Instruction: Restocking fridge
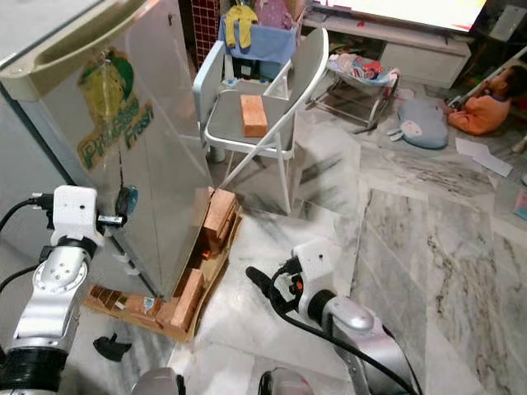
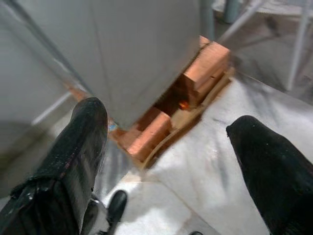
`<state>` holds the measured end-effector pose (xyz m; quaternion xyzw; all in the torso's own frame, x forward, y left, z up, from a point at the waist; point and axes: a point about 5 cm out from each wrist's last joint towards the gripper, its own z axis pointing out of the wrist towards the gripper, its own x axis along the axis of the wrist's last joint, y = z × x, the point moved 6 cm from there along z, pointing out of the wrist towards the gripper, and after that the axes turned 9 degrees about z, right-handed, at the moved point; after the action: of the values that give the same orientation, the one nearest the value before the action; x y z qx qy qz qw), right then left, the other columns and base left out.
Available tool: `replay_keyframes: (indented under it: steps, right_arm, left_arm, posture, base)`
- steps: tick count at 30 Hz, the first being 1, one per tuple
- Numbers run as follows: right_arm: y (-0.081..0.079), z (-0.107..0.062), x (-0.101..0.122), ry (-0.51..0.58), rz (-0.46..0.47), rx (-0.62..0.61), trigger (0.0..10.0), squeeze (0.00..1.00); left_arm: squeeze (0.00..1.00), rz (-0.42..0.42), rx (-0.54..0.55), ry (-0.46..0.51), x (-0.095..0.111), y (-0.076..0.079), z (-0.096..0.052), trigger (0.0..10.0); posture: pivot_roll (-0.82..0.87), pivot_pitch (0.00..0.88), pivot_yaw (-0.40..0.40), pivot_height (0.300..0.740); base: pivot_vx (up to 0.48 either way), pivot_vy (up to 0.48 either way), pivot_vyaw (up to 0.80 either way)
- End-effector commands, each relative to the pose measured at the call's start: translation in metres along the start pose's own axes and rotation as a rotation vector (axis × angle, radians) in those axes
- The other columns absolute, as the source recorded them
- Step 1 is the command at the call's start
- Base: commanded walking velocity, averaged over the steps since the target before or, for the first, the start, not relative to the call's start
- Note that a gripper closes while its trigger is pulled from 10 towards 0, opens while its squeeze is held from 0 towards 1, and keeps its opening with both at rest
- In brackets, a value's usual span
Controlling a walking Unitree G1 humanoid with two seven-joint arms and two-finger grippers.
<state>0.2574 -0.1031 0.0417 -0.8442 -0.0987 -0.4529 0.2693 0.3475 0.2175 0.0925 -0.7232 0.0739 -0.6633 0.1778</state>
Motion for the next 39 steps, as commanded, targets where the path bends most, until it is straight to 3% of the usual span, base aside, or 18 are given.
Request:
replay_keyframes:
  steps: [1, 5, 8, 10, 11, 12, 14, 15, 17, 21, 24, 29, 39]
  right_arm:
    - [-0.005, -0.003, 0.009, 0.029, -0.017, 0.029, 10.0, 0.0]
    - [-0.006, -0.005, 0.008, 0.02, -0.04, 0.035, 10.0, 0.0]
    - [-0.005, -0.006, 0.008, 0.017, -0.037, 0.041, 10.0, 0.0]
    - [-0.005, -0.007, 0.008, 0.018, -0.036, 0.049, 10.0, 0.0]
    - [-0.004, -0.007, 0.009, 0.018, -0.035, 0.05, 10.0, 0.0]
    - [-0.004, -0.006, 0.008, 0.018, -0.035, 0.05, 10.0, 0.0]
    - [-0.006, -0.006, 0.007, 0.018, -0.037, 0.057, 10.0, 0.0]
    - [-0.006, -0.006, 0.007, 0.018, -0.037, 0.057, 10.0, 0.0]
    - [-0.004, -0.006, 0.007, 0.018, -0.034, 0.053, 10.0, 0.0]
    - [-0.003, -0.006, 0.006, 0.015, -0.034, 0.052, 10.0, 0.0]
    - [-0.004, -0.004, 0.006, 0.016, -0.04, 0.055, 10.0, 0.0]
    - [-0.005, -0.003, 0.004, 0.014, -0.04, 0.057, 10.0, 0.0]
    - [-0.002, 0.001, 0.004, 0.023, -0.055, 0.04, 10.0, 0.0]
  left_arm:
    - [0.0, -0.019, 0.047, -0.061, -0.011, -0.003, 0.002, 10.0]
    - [0.0, -0.069, 0.036, -0.059, -0.009, 0.007, 0.008, 10.0]
    - [0.0, -0.084, -0.066, -0.013, 0.003, 0.028, 0.009, 10.0]
    - [0.0, -0.083, -0.206, 0.024, 0.012, 0.053, 0.005, 10.0]
    - [0.0, -0.082, -0.212, 0.025, 0.012, 0.055, 0.005, 10.0]
    - [0.0, -0.088, -0.292, 0.002, 0.008, 0.07, 0.0, 10.0]
    - [0.0, -0.123, -0.54, 0.065, 0.021, 0.113, -0.024, 10.0]
    - [0.0, -0.123, -0.54, 0.065, 0.021, 0.113, -0.024, 10.0]
    - [0.0, -0.203, -0.752, 0.145, 0.046, 0.144, -0.052, 10.0]
    - [0.0, -0.145, -0.724, 0.135, 0.039, 0.144, -0.05, 10.0]
    - [0.0, -0.076, -0.609, 0.079, 0.02, 0.126, -0.036, 10.0]
    - [0.0, -0.04, -0.547, 0.097, 0.018, 0.106, -0.032, 10.0]
    - [0.0, -0.032, -0.485, 0.095, 0.014, 0.095, -0.031, 10.0]
  posture:
    - [0.08, 0.053, -0.046, 0.74]
    - [0.08, 0.049, -0.052, 0.74]
    - [0.08, 0.047, -0.053, 0.74]
    - [0.08, 0.045, -0.054, 0.74]
    - [0.08, 0.045, -0.054, 0.74]
    - [0.08, 0.044, -0.054, 0.74]
    - [0.08, 0.042, -0.053, 0.74]
    - [0.08, 0.042, -0.053, 0.74]
    - [0.08, 0.04, -0.056, 0.74]
    - [0.08, 0.038, -0.055, 0.74]
    - [0.08, 0.034, -0.054, 0.74]
    - [0.08, 0.035, -0.052, 0.74]
    - [0.09, 0.023, -0.048, 0.74]
  base:
    - [0.0, 0.0, 0.0]
    - [0.0, 0.0, 0.0]
    - [0.0, 0.0, 0.0]
    - [0.0, 0.0, 0.0]
    - [0.0, 0.0, 0.0]
    - [0.0, 0.0, 0.0]
    - [0.0, 0.0, 0.0]
    - [0.0, 0.0, 0.0]
    - [0.0, 0.0, 0.0]
    - [0.0, 0.0, 0.0]
    - [0.0, 0.0, 0.0]
    - [0.0, 0.0, 0.0]
    - [0.0, -0.356, 0.0]
